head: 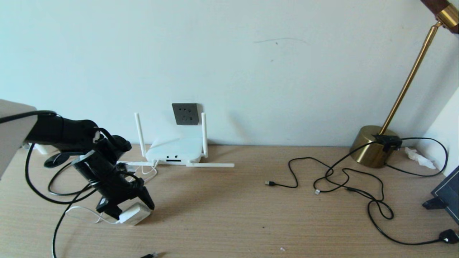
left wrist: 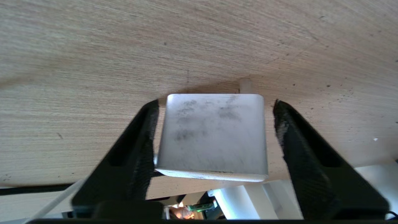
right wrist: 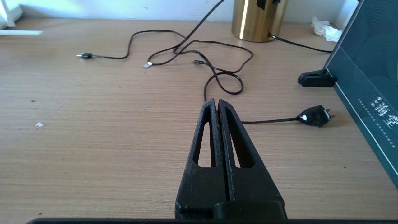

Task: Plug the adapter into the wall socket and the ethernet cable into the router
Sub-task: Align plug and socket

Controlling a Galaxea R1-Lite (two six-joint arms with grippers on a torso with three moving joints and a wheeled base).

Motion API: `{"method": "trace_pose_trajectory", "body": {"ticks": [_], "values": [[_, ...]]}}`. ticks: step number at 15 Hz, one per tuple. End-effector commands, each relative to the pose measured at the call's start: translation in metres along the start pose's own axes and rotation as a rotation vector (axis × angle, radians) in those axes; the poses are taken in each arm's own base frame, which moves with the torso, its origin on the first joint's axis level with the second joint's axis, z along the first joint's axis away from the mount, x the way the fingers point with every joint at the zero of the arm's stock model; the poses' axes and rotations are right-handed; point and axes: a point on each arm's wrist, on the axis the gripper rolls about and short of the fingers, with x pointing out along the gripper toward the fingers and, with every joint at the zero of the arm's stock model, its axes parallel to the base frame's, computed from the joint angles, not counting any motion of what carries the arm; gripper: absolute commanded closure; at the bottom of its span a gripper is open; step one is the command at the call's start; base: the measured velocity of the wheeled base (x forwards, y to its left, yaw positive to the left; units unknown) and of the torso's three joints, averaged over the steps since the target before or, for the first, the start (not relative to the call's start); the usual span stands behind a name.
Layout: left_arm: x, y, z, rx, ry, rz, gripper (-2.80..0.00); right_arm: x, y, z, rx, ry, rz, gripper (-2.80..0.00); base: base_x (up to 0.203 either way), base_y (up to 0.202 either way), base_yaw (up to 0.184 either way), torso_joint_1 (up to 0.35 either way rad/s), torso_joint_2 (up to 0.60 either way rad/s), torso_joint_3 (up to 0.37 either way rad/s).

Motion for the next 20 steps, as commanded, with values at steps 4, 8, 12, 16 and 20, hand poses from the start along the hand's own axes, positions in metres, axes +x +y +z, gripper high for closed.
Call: {"method": "trace_pose_trajectory", "body": {"ticks": [4, 8, 12, 16, 20], "values": [[-0.005, -0.001, -0.001, 0.001, -0.005, -0.013, -2.8, 0.0, 0.0, 0.0, 0.0, 0.0, 0.0, 0.0, 0.0, 0.0, 0.0, 0.0, 0.0, 0.0], [-0.035, -0.01, 0.002, 0.036, -0.123, -0.045, -2.8, 0.0, 0.0, 0.0, 0.0, 0.0, 0.0, 0.0, 0.0, 0.0, 0.0, 0.0, 0.0, 0.0], [-0.065, -0.018, 0.0, 0.076, -0.232, -0.068, -2.8, 0.0, 0.0, 0.0, 0.0, 0.0, 0.0, 0.0, 0.0, 0.0, 0.0, 0.0, 0.0, 0.0], [-0.113, -0.024, -0.031, 0.239, -0.374, -0.086, -2.8, 0.0, 0.0, 0.0, 0.0, 0.0, 0.0, 0.0, 0.0, 0.0, 0.0, 0.0, 0.0, 0.0], [-0.159, -0.023, -0.056, 0.551, -0.61, -0.052, -2.8, 0.0, 0.0, 0.0, 0.0, 0.0, 0.0, 0.0, 0.0, 0.0, 0.0, 0.0, 0.0, 0.0]]}}
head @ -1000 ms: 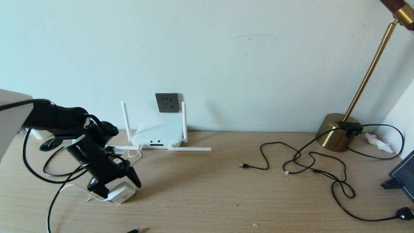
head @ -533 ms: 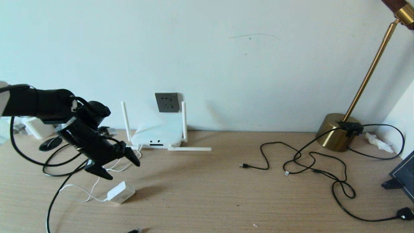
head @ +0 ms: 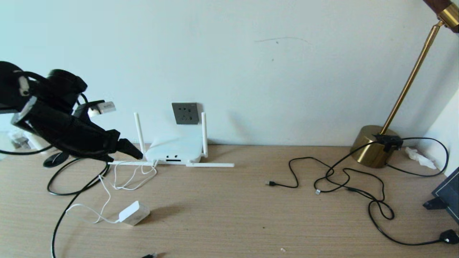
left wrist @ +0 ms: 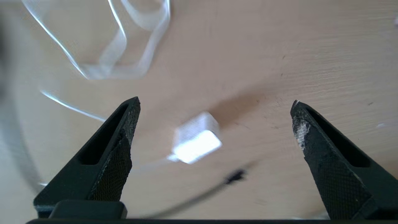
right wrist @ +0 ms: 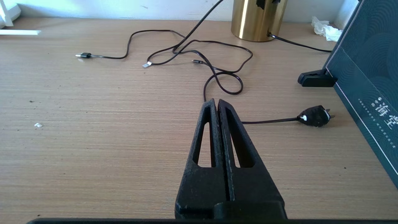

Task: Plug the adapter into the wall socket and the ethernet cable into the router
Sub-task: Align plug and socket

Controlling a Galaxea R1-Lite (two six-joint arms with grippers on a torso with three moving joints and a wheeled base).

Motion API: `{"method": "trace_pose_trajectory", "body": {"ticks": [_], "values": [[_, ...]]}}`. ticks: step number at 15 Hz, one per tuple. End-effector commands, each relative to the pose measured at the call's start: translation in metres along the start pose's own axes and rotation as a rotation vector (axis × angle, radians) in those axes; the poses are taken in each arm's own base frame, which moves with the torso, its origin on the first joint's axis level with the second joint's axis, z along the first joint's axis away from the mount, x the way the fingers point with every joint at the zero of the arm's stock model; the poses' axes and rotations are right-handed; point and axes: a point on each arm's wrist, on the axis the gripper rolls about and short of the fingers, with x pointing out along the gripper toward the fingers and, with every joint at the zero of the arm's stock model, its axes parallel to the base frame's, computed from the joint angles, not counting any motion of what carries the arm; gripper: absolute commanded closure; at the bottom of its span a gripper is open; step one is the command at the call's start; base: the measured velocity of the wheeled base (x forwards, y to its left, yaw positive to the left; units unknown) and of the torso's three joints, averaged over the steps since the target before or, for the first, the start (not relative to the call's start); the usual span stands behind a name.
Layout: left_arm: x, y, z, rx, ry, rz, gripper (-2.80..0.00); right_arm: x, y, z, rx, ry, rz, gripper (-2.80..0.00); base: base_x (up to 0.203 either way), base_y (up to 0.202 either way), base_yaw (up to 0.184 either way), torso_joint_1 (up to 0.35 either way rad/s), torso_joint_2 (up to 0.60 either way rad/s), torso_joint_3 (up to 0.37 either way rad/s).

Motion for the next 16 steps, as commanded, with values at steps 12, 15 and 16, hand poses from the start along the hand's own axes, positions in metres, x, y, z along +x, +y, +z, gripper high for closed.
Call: {"method": "trace_pose_trajectory", "body": {"ticks": [12, 15, 16], "values": [[0.031, -0.004, -0.096, 1.121, -0.234, -0.055, -2.8, 0.0, 0.0, 0.0, 0.0, -0.002, 0.0, 0.0, 0.0, 0.0, 0.0, 0.0, 0.0, 0.0], [0.029, -0.011, -0.106, 1.171, -0.162, -0.12, -2.8, 0.0, 0.0, 0.0, 0.0, -0.001, 0.001, 0.0, 0.0, 0.0, 0.0, 0.0, 0.0, 0.0], [0.029, -0.012, -0.107, 1.175, -0.153, -0.123, -2.8, 0.0, 0.0, 0.0, 0.0, -0.001, 0.0, 0.0, 0.0, 0.0, 0.0, 0.0, 0.0, 0.0]]}}
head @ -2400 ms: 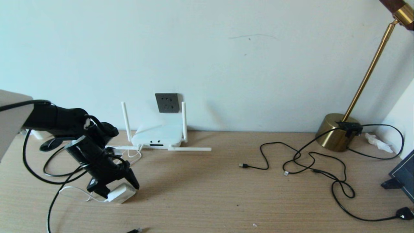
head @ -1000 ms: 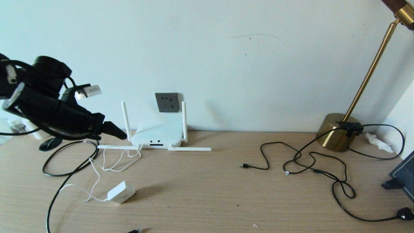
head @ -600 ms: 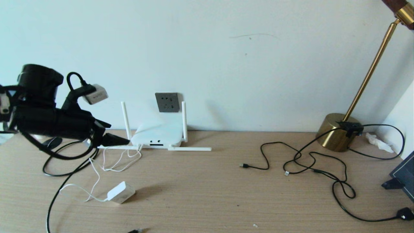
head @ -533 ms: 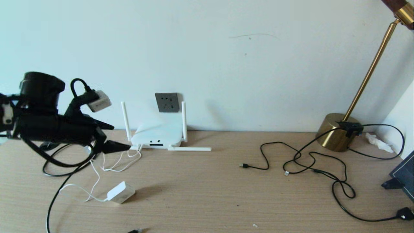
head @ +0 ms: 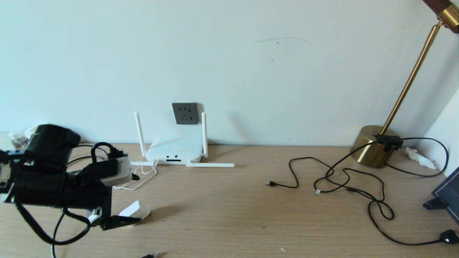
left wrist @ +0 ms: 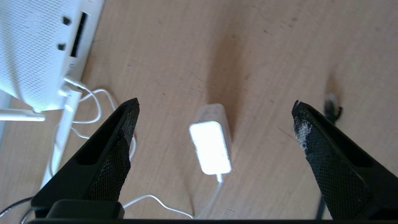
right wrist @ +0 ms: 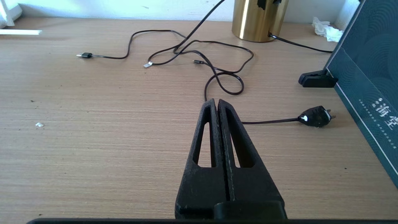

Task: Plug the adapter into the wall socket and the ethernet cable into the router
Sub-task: Align plug and socket

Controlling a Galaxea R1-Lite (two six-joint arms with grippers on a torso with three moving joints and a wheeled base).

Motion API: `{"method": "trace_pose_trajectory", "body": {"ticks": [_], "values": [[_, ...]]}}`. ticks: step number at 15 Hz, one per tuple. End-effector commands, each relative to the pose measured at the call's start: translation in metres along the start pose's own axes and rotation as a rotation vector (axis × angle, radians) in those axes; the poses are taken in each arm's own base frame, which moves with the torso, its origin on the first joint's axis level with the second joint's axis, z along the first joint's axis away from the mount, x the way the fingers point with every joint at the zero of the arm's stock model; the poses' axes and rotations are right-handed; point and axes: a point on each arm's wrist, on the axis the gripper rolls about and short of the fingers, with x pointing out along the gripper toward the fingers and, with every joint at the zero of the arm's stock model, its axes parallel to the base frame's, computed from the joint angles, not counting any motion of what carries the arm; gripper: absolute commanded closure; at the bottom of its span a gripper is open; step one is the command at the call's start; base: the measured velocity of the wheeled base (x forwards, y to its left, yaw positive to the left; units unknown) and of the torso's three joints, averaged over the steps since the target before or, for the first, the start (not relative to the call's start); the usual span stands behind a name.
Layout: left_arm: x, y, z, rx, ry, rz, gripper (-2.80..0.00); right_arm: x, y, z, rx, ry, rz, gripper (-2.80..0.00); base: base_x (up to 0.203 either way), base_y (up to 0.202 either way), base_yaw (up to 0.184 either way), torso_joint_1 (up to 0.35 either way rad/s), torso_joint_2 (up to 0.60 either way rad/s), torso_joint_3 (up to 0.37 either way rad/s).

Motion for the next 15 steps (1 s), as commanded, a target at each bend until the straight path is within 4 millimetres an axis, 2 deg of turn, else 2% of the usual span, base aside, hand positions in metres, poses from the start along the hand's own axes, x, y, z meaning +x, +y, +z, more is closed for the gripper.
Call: {"method": "trace_pose_trajectory", "body": {"ticks": [1, 4, 9, 15], "values": [[-0.003, -0.004, 0.002, 0.008, 0.009, -0.012, -2.8, 0.0, 0.0, 0.0, 0.0, -0.001, 0.0, 0.0, 0.0, 0.0, 0.0, 0.0, 0.0, 0.0], [-0.008, -0.014, 0.002, -0.017, 0.148, -0.064, -2.8, 0.0, 0.0, 0.0, 0.0, -0.002, 0.0, 0.0, 0.0, 0.0, 0.0, 0.0, 0.0, 0.0], [0.007, -0.01, -0.005, -0.059, 0.188, -0.096, -2.8, 0.0, 0.0, 0.0, 0.0, -0.001, 0.0, 0.0, 0.0, 0.0, 0.0, 0.0, 0.0, 0.0], [0.03, 0.009, -0.013, -0.079, 0.21, -0.042, -2.8, 0.0, 0.0, 0.0, 0.0, -0.001, 0.0, 0.0, 0.0, 0.0, 0.0, 0.0, 0.0, 0.0]]}}
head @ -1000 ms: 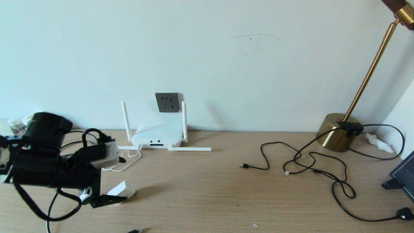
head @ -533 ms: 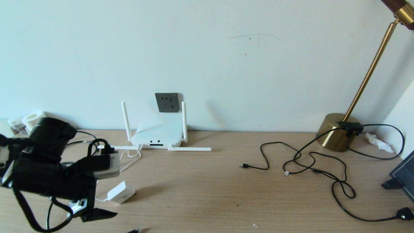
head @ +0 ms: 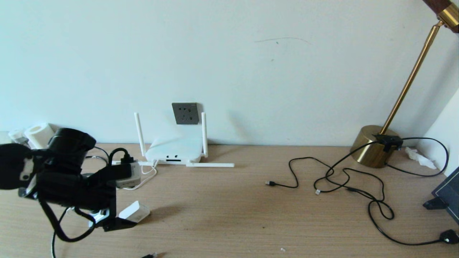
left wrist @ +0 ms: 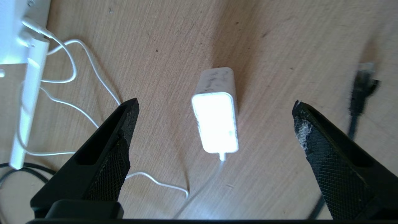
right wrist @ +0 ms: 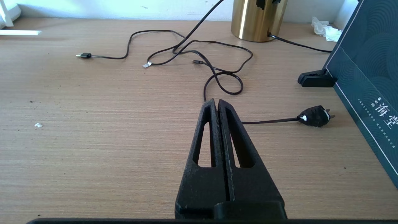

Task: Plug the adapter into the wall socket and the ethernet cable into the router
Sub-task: Align plug and socket

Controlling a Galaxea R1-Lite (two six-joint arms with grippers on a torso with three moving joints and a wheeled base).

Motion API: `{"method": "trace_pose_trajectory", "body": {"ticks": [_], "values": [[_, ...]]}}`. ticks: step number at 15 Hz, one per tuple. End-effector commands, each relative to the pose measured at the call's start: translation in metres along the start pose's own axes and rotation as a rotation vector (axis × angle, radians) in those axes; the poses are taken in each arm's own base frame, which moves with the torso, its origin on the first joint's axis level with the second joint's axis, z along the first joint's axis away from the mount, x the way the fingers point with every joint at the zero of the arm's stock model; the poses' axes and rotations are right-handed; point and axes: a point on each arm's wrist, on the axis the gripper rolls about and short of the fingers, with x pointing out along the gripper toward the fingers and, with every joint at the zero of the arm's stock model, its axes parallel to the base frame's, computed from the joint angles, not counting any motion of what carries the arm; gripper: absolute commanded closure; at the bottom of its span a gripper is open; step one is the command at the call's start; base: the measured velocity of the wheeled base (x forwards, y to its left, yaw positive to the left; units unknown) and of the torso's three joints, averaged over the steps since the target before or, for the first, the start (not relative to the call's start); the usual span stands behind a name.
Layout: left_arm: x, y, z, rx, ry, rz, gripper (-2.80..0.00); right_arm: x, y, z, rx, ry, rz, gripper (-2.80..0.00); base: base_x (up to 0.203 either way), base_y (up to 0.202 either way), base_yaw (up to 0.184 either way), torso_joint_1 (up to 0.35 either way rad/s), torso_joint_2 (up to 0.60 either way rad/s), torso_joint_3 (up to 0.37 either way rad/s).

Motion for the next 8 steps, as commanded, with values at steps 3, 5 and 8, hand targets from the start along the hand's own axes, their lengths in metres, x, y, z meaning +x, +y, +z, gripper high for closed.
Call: {"method": "trace_pose_trajectory", "body": {"ticks": [3, 5, 8], "values": [[0.014, 0.003, -0.004, -0.009, 0.02, -0.034, -2.8, 0.0, 0.0, 0.0, 0.0, 0.0, 0.0, 0.0, 0.0, 0.0, 0.0, 0.0, 0.0, 0.0], [0.016, 0.003, -0.005, -0.014, 0.024, -0.038, -2.8, 0.0, 0.0, 0.0, 0.0, 0.0, 0.0, 0.0, 0.0, 0.0, 0.0, 0.0, 0.0, 0.0], [0.026, 0.009, -0.008, -0.024, 0.022, -0.021, -2.8, 0.0, 0.0, 0.0, 0.0, 0.0, 0.0, 0.0, 0.0, 0.0, 0.0, 0.0, 0.0, 0.0]]}}
